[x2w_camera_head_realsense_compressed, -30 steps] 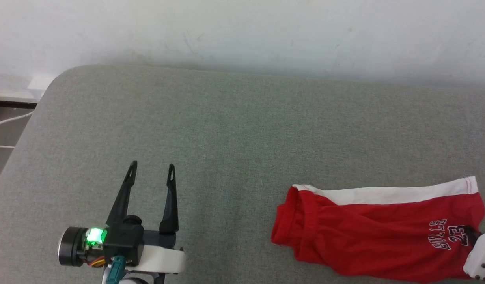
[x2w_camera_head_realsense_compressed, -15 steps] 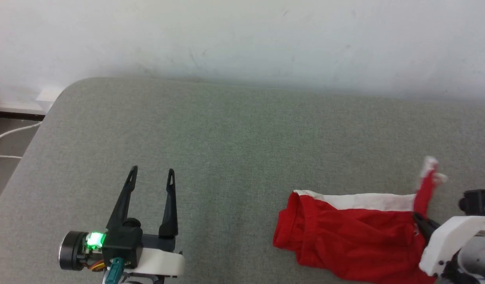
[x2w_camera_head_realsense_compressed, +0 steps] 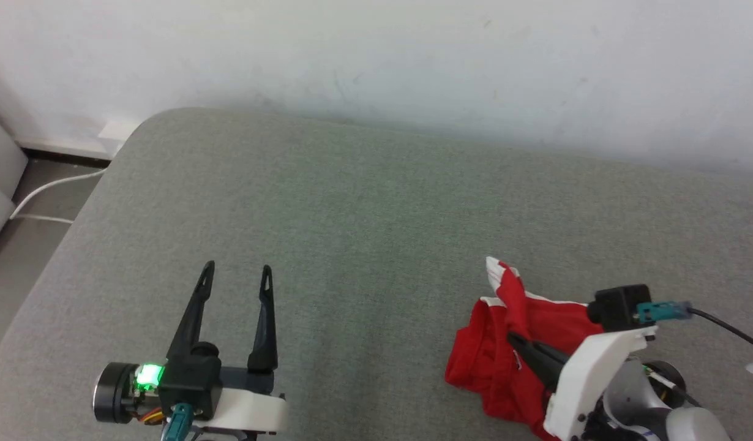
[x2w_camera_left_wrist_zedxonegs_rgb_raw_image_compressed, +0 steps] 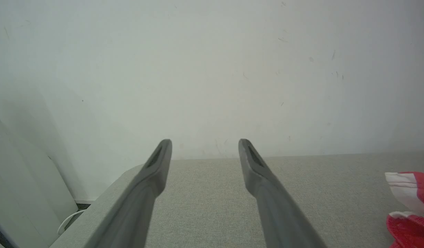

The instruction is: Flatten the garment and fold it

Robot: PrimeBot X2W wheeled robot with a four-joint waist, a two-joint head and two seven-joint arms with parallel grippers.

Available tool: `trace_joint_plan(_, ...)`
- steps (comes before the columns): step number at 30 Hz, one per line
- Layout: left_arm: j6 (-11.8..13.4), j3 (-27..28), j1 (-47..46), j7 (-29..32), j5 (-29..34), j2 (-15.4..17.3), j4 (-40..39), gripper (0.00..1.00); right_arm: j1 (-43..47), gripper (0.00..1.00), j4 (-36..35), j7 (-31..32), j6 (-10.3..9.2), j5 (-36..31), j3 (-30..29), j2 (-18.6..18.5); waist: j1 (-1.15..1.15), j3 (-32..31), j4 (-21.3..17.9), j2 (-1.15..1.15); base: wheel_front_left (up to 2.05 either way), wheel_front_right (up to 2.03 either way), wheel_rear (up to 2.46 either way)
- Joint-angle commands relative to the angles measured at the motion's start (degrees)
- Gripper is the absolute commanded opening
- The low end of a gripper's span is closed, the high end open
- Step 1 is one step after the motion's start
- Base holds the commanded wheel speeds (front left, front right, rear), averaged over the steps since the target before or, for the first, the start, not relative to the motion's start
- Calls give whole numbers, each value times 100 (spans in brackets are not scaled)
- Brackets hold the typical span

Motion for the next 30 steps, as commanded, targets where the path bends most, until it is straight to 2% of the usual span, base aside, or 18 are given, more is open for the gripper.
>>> trace_joint_plan(1, -43, 25, 17, -27, 54, -26, -20, 100, -87, 0, 10, -3, -6, 3, 23, 16, 0, 40, 72, 0, 0, 0, 0)
trace_joint_plan(10, -117, 24, -53, -27, 77, -99, 7, 100, -484, 0, 1019, -312, -6, -456, 420, 73, 0, 209, 344, 0, 0, 0, 0)
trace_joint_plan(11, -119, 25, -58, -27, 80, -107, 10, 100, -521, 47, 1139, -338, -6, -482, 472, 76, 0, 224, 362, 0, 0, 0, 0)
trace_joint_plan(12, -119, 29, -62, -27, 82, -113, 9, 100, -562, 100, 1253, -394, -6, -522, 515, 78, 0, 241, 372, 0, 0, 0, 0)
trace_joint_plan(19, -155, 6, -106, -27, 106, -151, 55, 100, -807, 100, 1868, -727, -6, -525, 1173, -37, 0, 251, 357, 0, 0, 0, 0)
trace_joint_plan(25, -170, 16, -92, -27, 108, -143, 71, 100, -1068, 100, 1833, -1272, -6, -421, 1483, -429, 0, 108, 120, 0, 0, 0, 0)
trace_joint_plan(30, -201, 29, -38, -27, 82, -143, 66, 100, -1377, 100, 1508, -2074, -6, -947, 1394, -963, 0, -16, -197, 0, 0, 0, 0)
